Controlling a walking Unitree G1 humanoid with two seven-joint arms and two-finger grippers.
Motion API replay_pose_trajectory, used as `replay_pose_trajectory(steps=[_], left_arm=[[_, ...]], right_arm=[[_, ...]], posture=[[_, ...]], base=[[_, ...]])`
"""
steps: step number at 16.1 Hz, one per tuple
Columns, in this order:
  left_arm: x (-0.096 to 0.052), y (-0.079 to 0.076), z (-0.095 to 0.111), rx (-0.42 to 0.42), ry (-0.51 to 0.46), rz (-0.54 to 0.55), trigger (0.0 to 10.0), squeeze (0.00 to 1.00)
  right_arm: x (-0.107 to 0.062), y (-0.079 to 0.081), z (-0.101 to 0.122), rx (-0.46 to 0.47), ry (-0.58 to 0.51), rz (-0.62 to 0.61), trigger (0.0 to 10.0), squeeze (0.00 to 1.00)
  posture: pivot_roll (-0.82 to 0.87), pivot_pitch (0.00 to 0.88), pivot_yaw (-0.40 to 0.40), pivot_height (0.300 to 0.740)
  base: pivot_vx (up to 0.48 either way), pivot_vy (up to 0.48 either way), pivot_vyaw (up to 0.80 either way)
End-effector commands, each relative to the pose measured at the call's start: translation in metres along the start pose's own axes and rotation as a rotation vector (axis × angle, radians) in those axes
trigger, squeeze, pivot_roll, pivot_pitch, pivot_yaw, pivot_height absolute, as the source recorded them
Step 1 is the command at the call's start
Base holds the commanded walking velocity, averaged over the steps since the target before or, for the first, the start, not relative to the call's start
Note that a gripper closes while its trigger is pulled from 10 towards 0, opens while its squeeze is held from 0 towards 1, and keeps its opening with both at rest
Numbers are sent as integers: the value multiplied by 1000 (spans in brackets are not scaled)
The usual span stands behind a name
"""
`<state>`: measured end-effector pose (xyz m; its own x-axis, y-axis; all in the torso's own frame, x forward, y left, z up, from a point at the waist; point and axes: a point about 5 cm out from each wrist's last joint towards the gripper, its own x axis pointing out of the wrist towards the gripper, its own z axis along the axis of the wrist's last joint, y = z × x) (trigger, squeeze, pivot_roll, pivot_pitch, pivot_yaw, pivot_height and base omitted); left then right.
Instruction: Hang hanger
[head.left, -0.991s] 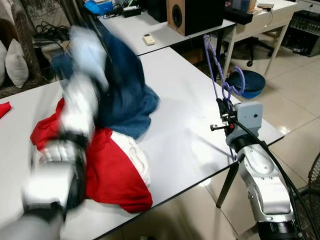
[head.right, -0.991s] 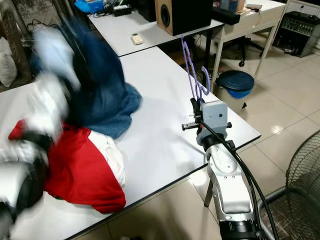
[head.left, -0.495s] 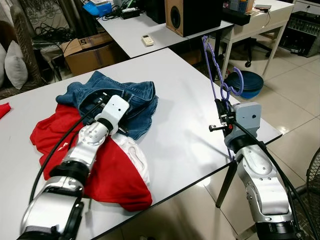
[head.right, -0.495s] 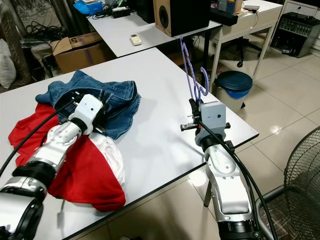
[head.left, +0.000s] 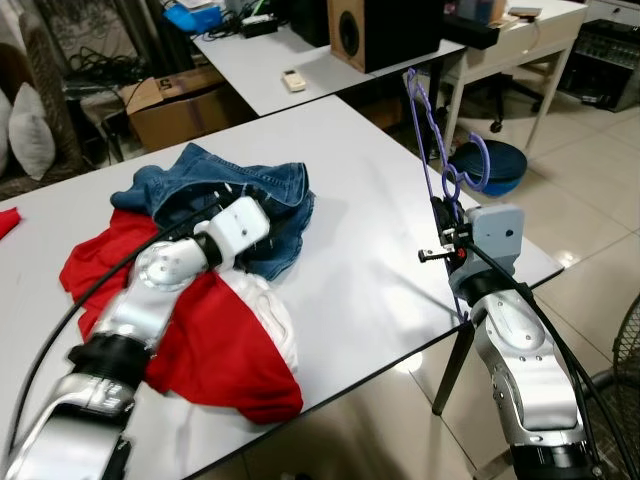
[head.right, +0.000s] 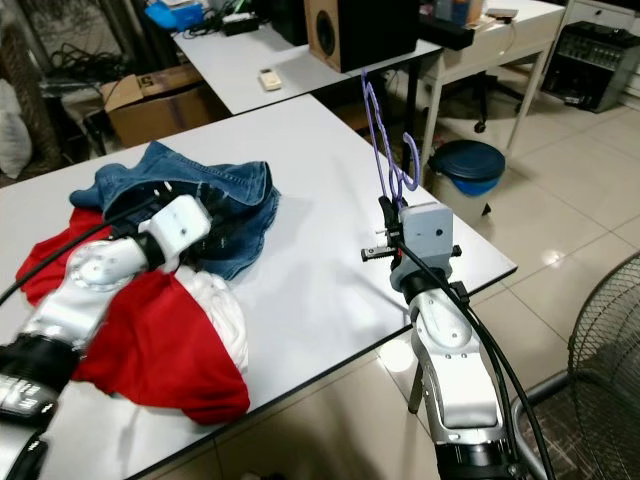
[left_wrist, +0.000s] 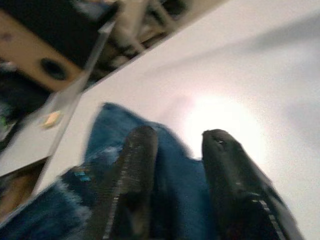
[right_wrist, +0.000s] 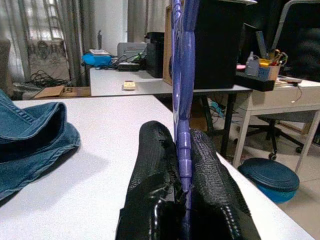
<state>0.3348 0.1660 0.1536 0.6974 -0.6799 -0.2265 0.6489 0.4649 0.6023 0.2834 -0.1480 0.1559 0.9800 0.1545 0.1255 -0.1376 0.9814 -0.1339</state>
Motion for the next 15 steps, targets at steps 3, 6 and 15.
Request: replay_pose_trajectory(steps=[3,6,15], left_arm=[[-2,15,28,35,-17,-112,10000,1000],[22,41,55,112,-4,-172,10000,914],[51,78,51,113,393,-262,10000,0]], right_arm=[[0,8,-8,17,39,22,10000,0],[1,10,-6,21,38,27,10000,0],[-10,3,-10,17,68,-6,10000,0]], posture=[[-127,0,154,740],[-132,0,163,740],[-186,0,237,740]], base=[[0,0,0],[0,0,0],[0,0,0]])
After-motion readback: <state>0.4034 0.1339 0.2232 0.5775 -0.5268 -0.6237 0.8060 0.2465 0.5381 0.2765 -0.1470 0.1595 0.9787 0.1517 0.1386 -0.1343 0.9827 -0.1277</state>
